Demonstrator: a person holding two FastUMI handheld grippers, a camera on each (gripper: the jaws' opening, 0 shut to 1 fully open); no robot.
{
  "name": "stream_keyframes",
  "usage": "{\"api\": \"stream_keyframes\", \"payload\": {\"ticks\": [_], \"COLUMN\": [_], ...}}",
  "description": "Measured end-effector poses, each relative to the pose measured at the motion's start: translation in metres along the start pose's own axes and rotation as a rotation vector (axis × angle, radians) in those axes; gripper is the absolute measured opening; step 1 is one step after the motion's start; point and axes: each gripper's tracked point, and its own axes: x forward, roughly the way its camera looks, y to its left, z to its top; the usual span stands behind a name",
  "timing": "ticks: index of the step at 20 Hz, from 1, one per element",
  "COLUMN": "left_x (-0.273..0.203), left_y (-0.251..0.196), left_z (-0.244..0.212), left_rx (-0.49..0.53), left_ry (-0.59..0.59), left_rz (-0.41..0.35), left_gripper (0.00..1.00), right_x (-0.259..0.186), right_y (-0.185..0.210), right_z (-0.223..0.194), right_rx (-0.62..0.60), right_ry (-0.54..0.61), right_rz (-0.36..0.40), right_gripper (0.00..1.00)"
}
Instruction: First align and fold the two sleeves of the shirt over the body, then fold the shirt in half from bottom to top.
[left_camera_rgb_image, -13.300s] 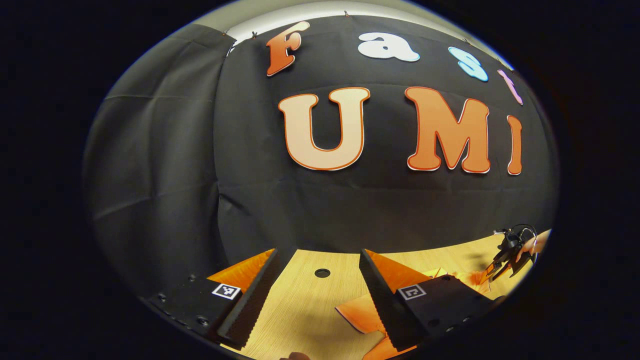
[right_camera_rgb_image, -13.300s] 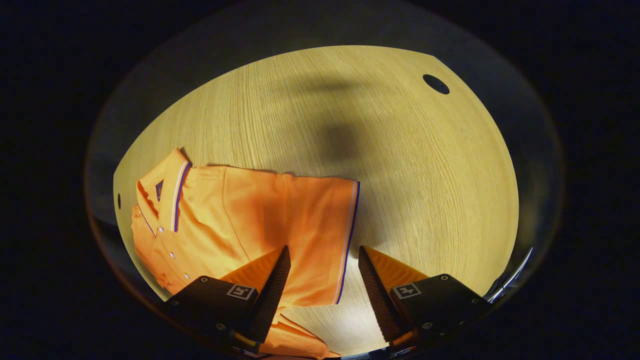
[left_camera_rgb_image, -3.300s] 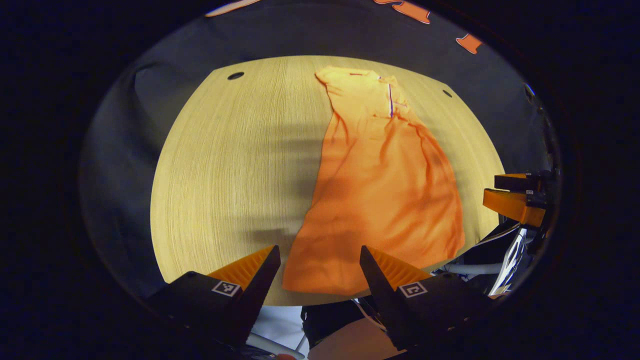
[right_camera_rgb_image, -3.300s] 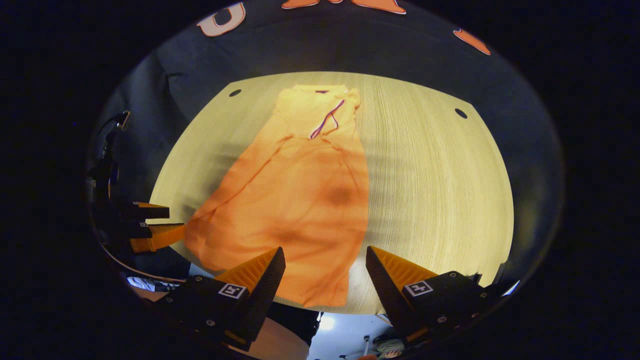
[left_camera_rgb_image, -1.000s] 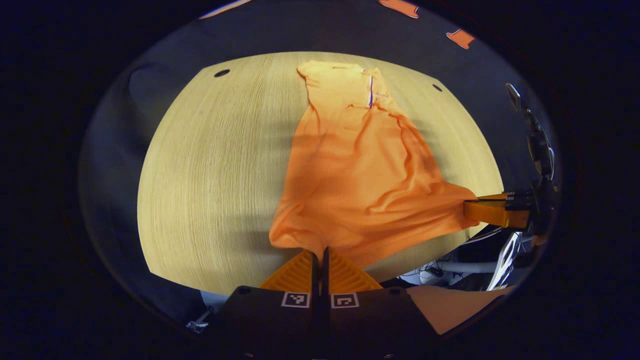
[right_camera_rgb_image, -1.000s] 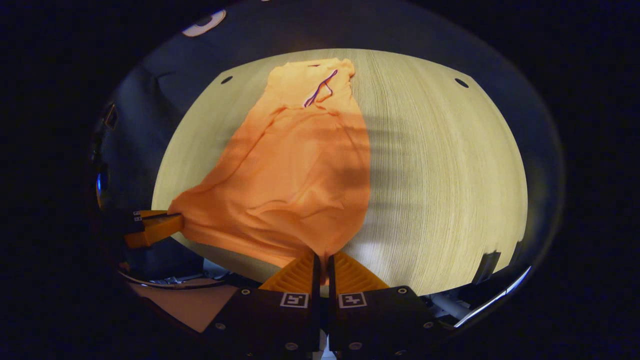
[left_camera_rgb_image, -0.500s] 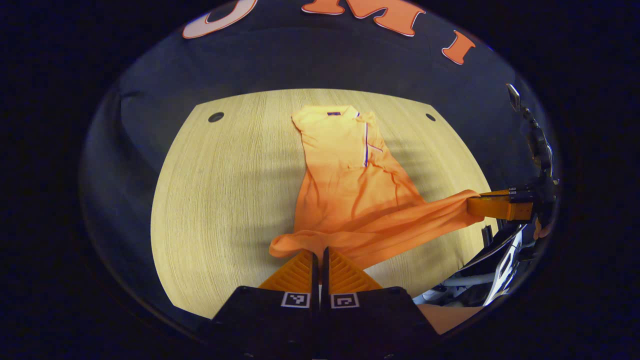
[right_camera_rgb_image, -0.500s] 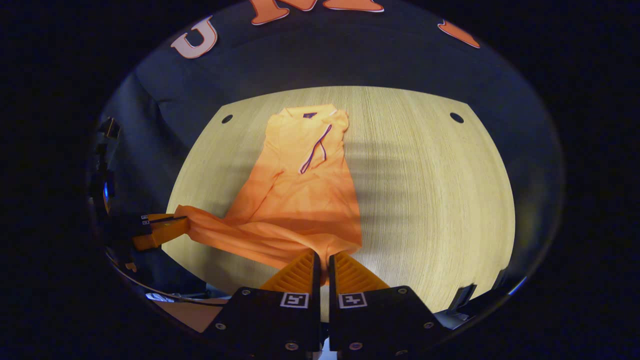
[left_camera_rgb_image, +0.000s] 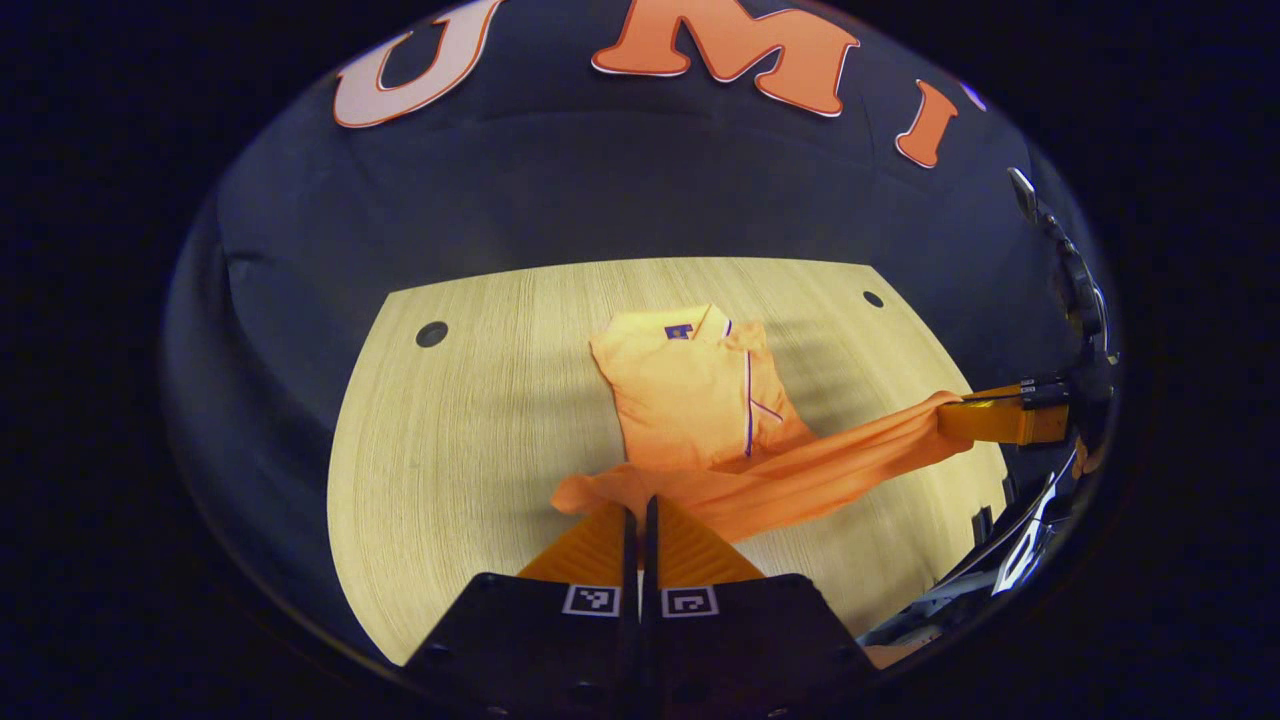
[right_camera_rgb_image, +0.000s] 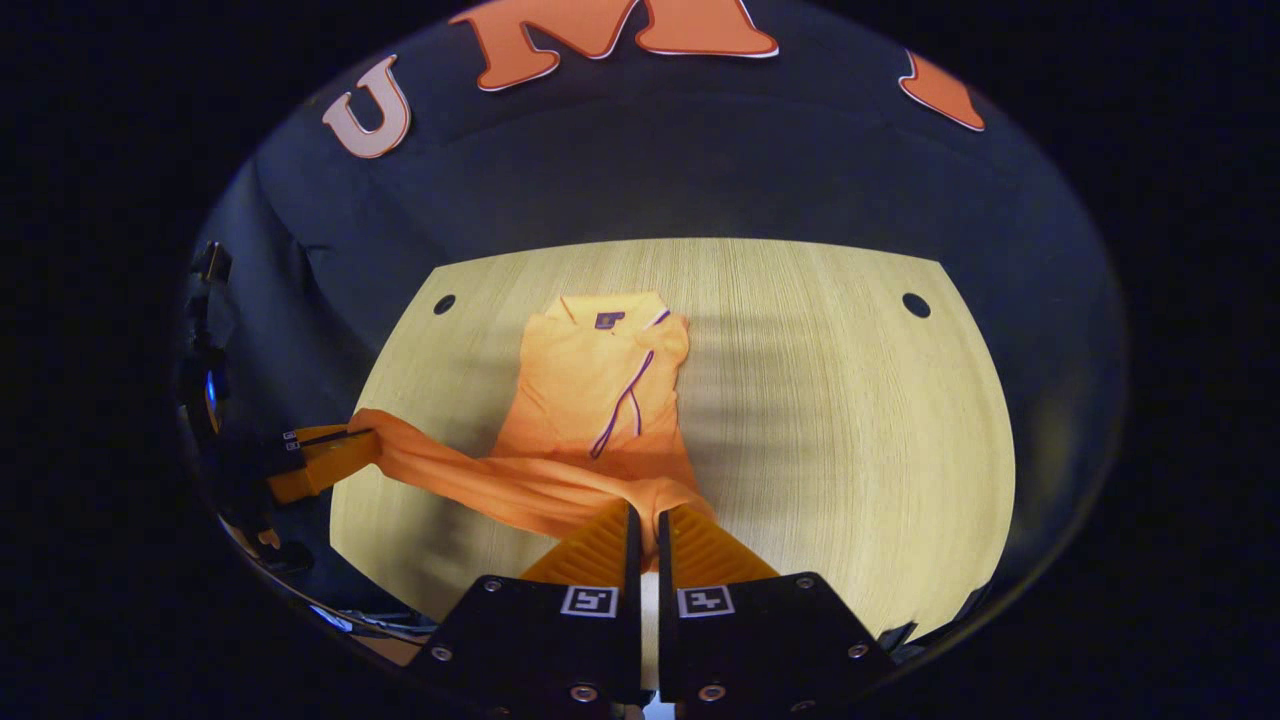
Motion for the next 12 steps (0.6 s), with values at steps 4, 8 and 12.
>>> {"api": "stream_keyframes", "payload": {"ticks": [4, 8, 12], "left_x": [0.024, 0.051, 0.089], "left_y": [0.008, 0.017, 0.028], "left_z": [0.034, 0.061, 0.078], "left_rx": [-0.008, -0.021, -0.038], "left_ry": [-0.022, -0.039, -0.024], "left_rz": [0.001, 0.007, 0.018], "left_gripper": [0.01, 0.01, 0.01], "right_x": [0.015, 0.041, 0.073], "right_y": [-0.011, -0.016, -0.028], "right_z": [0.038, 0.067, 0.09], "right_rx": [-0.015, 0.002, 0.03], "right_ry": [-0.038, -0.058, -0.069], "right_rz": [-0.033, -0.045, -0.063], "right_gripper": [0.07, 0.07, 0.07]}}
